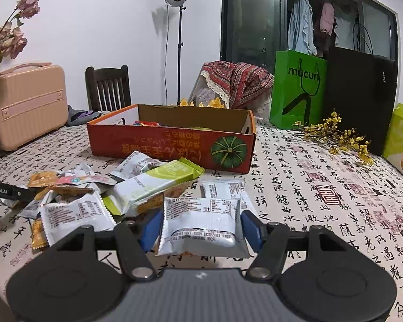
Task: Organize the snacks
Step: 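Grasp a white biscuit packet with the left gripper, then carry both white packets over the orange box and lower them inside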
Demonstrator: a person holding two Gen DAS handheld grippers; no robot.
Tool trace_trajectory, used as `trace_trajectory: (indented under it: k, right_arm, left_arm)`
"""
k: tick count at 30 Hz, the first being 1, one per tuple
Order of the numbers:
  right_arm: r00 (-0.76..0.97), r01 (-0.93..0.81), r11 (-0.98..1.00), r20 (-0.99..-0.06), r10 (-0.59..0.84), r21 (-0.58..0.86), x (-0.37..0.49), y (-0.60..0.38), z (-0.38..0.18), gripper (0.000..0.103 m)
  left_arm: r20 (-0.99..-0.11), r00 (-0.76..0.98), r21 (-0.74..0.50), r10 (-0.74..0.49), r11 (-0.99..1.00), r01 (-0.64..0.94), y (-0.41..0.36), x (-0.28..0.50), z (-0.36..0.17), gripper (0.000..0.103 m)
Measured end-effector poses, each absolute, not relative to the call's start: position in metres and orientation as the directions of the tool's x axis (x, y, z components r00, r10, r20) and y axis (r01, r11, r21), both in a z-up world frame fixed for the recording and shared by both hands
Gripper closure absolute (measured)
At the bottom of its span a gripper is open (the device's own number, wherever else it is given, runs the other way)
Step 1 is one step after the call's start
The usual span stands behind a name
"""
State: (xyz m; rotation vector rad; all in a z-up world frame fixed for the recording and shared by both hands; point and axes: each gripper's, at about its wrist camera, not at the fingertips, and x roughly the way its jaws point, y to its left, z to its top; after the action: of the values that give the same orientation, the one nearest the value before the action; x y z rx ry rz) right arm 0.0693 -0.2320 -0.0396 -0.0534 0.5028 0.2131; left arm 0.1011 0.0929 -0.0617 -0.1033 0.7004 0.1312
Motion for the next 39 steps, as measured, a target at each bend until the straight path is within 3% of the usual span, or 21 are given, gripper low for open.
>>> trace_trajectory:
  k: [39]
  right_arm:
    - [0.897, -0.193, 0.981, -0.402, 0.183, 0.015, 0.074, -0.233, -0.006, 0.039]
  left_arm:
    - [-0.498, 0.866, -0.076, 0.046, 0.992, -0.097, 0.078, 0.092, -0.009, 0.032]
